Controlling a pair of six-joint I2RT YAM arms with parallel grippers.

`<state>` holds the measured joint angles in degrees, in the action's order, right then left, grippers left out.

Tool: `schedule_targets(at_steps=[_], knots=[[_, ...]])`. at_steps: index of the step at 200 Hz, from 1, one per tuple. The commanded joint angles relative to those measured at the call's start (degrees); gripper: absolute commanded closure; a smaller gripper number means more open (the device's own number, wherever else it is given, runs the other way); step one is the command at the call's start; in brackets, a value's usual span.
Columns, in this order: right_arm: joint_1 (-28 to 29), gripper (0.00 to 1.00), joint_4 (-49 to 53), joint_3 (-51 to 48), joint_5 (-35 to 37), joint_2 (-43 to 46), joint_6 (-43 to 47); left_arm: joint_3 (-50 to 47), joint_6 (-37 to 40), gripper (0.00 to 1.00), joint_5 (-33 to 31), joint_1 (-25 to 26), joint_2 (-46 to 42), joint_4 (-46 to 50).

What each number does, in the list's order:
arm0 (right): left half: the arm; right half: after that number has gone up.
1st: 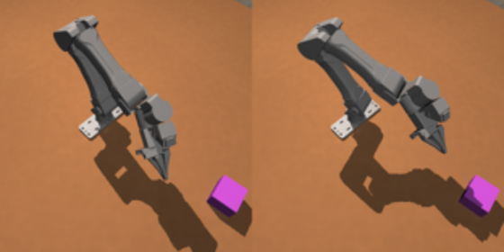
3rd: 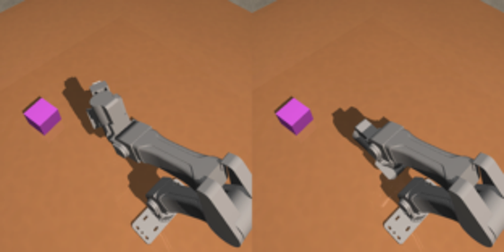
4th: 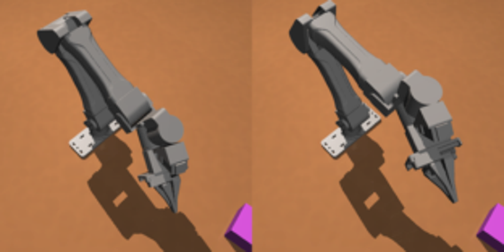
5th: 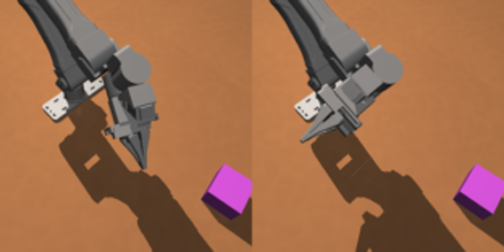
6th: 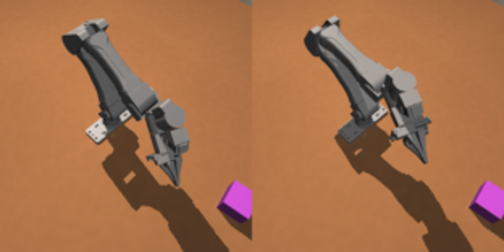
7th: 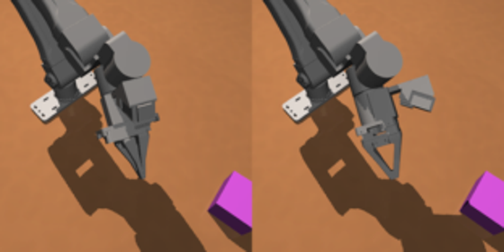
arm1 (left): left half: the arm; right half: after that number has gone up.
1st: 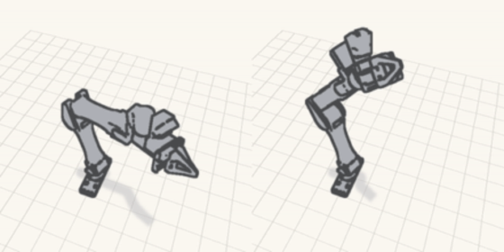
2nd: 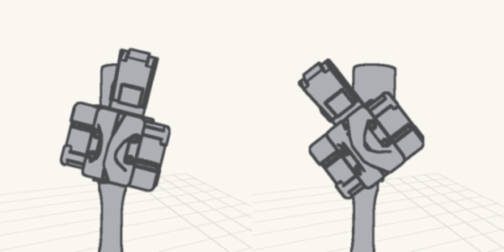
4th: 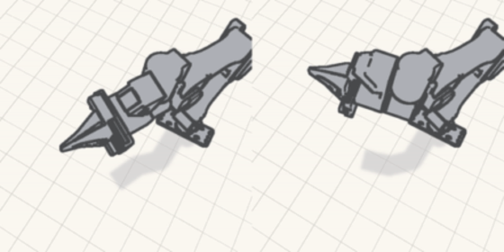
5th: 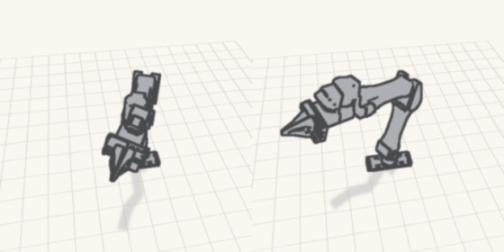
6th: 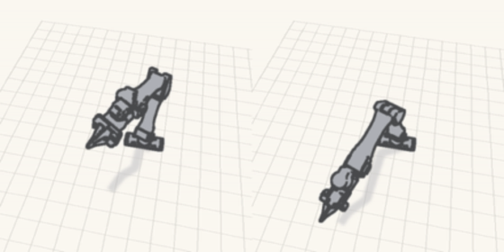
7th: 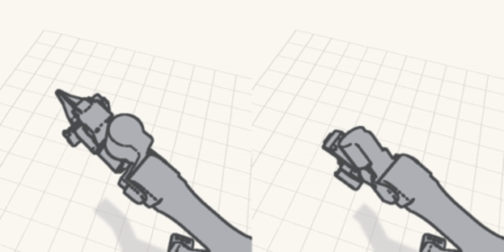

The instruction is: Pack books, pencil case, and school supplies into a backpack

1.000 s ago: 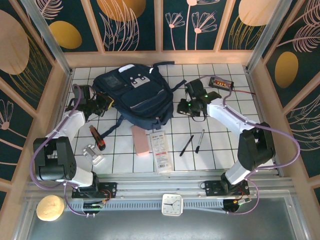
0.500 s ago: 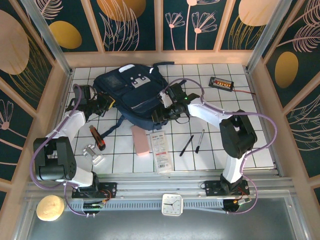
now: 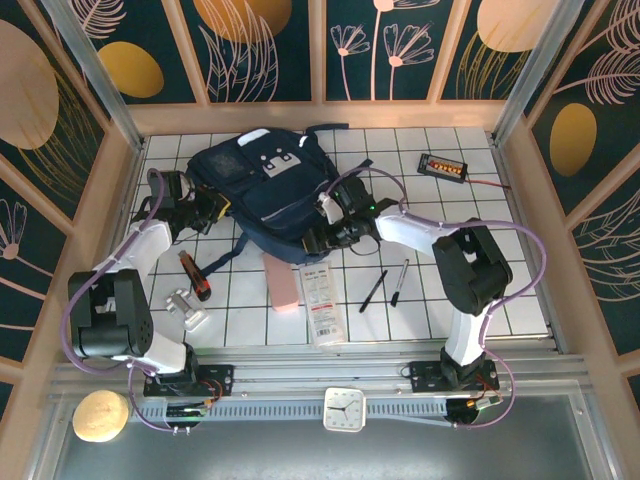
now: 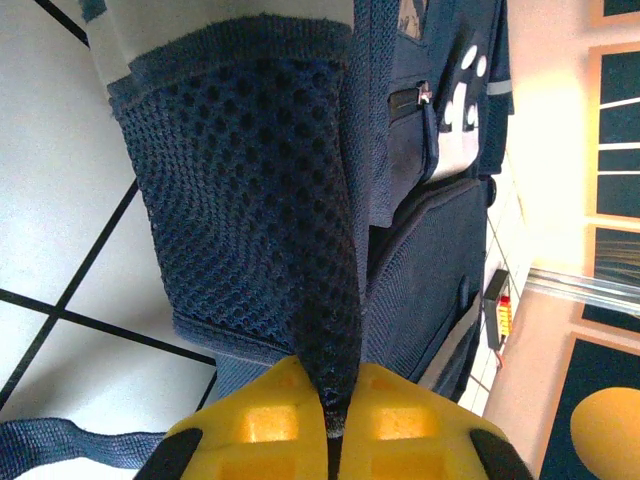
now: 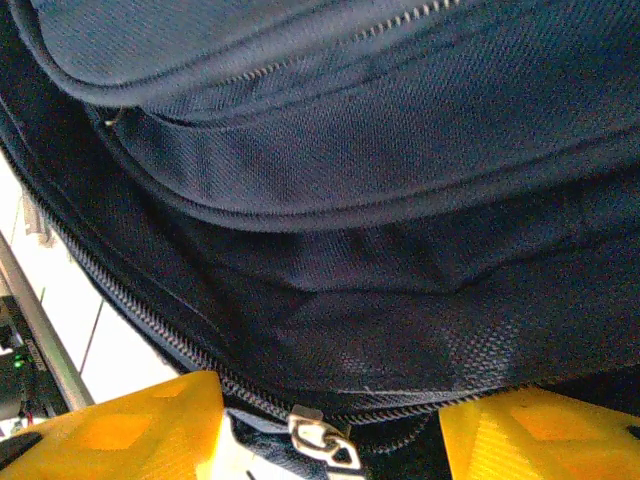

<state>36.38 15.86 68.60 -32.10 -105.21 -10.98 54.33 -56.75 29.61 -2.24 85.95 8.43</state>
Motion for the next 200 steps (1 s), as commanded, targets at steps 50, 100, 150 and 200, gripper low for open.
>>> schedule_targets(at_steps=[50,100,150,200], knots=[[1.0,0.50,-4.3,-5.2,-2.5,2.7,-1.7,4.4,1.6,1.00,2.9,0.1,1.8,-2.1],[1.0,1.00,-3.1,-3.7,1.1,0.6,-0.4,4.2,2.2,1.00,2.7,0.1,1.8,-1.3],[0.5,1.00,3.4,-2.4,7.7,5.1,0.6,9.5,8.3,1.00,0.7,-2.4,4.3,3.7],[-0.2,1.00,11.3,5.2,10.8,4.4,1.1,25.2,18.4,1.00,0.7,-9.9,17.2,11.1]])
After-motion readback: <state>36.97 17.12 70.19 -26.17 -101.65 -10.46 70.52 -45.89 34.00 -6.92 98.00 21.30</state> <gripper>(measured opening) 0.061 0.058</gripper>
